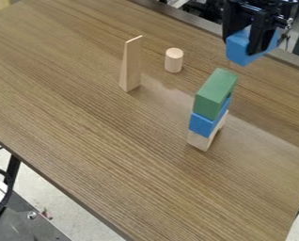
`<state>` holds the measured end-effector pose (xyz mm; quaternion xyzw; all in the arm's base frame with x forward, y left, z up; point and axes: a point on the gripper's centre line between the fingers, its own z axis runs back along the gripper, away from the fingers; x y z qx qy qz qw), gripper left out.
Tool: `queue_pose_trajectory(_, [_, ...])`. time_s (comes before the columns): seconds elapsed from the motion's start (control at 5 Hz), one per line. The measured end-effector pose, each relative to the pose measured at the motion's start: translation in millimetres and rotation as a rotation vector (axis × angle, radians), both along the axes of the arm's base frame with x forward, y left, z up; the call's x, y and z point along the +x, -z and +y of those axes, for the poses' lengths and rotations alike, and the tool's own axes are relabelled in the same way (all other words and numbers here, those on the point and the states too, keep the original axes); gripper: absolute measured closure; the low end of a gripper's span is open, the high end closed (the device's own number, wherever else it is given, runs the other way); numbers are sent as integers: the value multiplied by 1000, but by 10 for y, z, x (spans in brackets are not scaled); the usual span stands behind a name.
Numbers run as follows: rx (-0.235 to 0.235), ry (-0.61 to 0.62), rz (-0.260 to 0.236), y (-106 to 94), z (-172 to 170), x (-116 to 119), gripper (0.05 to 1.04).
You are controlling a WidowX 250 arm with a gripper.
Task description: Put the blue block on top of the green block
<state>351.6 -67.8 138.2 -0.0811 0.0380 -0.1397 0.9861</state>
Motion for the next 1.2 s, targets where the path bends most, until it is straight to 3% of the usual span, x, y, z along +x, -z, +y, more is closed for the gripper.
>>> queue_pose_trajectory(0.2, [-34, -112, 50, 63, -26, -107, 519])
queue_pose_trajectory(0.6, [-102, -248, -17, -41, -18, -350, 518])
queue_pose_trajectory(0.8, [-86, -293, -45, -87, 16, -422, 518])
queue_pose_trajectory(1.2, [58, -310, -29, -99, -16, -521, 519])
